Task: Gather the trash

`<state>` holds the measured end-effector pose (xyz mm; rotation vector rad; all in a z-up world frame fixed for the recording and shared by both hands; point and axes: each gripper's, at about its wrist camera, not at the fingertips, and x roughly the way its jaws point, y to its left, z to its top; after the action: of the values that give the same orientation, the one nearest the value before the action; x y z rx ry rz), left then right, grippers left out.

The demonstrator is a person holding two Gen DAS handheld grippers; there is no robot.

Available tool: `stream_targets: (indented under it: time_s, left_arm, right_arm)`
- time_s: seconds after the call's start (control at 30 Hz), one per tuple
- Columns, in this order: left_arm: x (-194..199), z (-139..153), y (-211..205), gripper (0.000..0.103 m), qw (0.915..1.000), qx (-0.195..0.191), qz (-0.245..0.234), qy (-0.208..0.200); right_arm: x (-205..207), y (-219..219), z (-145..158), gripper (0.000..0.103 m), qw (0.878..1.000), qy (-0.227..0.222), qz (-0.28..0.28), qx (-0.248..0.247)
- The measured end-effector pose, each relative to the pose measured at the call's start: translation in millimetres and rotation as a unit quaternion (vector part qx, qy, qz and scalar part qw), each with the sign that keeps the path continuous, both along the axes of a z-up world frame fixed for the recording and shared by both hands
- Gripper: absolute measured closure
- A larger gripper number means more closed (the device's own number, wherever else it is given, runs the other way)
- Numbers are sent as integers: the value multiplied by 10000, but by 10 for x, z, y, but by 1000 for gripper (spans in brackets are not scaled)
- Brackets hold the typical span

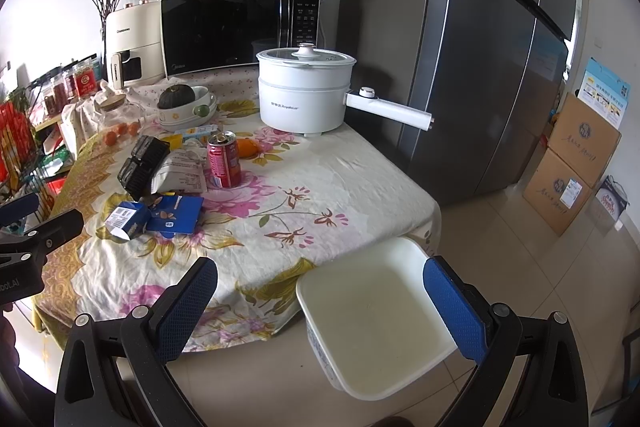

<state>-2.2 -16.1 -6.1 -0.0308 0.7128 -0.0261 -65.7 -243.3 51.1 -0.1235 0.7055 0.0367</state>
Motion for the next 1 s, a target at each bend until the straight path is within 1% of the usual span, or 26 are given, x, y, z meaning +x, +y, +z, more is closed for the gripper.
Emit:
stream_targets:
  time_s: [0.7,0.87,1.0]
  left_arm:
    - [3,28,24,0,10000,-24,80,11]
    - [-26,28,-21,0,9999,60,106,-17]
    - [-24,34,-72,0,9999,36,131,-21]
  right_arm:
    - [5,-13,-10,0,10000,-6,18,3]
    - [-28,-43,1,0,10000,-53,38,21]
    - [-56,-91,43,0,9999,-116,0,40]
